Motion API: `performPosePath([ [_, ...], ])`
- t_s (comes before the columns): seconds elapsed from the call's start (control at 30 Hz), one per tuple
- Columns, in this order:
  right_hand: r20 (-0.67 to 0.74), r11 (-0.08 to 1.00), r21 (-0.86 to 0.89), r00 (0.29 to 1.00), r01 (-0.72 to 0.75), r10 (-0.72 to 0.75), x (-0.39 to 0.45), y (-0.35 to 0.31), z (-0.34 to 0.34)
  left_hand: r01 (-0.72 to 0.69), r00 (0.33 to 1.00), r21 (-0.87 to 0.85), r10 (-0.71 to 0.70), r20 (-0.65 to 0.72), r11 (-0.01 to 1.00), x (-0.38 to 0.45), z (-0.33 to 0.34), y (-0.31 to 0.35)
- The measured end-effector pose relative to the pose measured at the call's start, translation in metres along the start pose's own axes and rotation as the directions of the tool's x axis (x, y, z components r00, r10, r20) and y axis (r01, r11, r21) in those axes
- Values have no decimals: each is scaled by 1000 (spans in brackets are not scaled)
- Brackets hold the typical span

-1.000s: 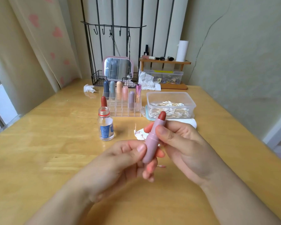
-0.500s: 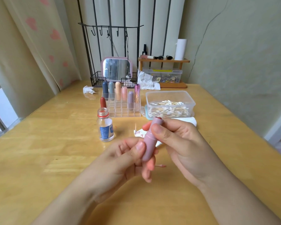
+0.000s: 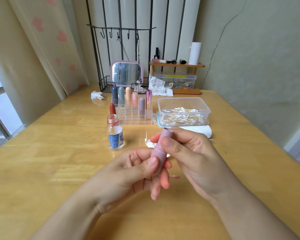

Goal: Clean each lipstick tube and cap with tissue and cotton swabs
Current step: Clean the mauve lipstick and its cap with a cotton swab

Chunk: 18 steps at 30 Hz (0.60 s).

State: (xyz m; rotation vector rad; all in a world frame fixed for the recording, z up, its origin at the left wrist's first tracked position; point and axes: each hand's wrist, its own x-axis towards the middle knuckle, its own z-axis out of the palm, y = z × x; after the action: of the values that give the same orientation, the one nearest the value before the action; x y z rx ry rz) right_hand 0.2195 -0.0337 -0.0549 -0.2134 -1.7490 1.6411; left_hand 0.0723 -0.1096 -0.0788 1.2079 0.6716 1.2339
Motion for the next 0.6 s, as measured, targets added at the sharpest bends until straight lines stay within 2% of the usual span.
performPosePath([
  [0.07, -22, 998, -61, 1000, 2, -3, 0, 1, 1, 21, 1000, 33, -20, -16, 999, -2, -1, 3],
  [0.17, -58, 978, -196, 997, -68, 58, 3, 3, 1, 36, 971, 138, -2, -239, 990, -2, -5, 6],
  [0.27, -171, 898, -332, 955, -289, 244, 6, 12, -4, 66, 848, 206, 54, -528, 976, -4, -20, 8],
  [0.33, -192, 795, -502, 940, -340, 281, 8, 19, -4, 77, 744, 222, 92, -662, 972, -6, -32, 11],
  [0.43, -168, 698, -644, 947, -315, 273, 15, 32, 3, 78, 640, 206, 109, -760, 975, -7, -44, 13],
  [0.53, -46, 487, -857, 967, -167, 250, 30, 42, 9, 75, 620, 179, 95, -779, 981, -7, -46, 11],
  [0.6, 62, 364, -931, 964, -38, 259, 42, 50, 13, 80, 612, 190, 103, -784, 978, -7, -46, 10],
])
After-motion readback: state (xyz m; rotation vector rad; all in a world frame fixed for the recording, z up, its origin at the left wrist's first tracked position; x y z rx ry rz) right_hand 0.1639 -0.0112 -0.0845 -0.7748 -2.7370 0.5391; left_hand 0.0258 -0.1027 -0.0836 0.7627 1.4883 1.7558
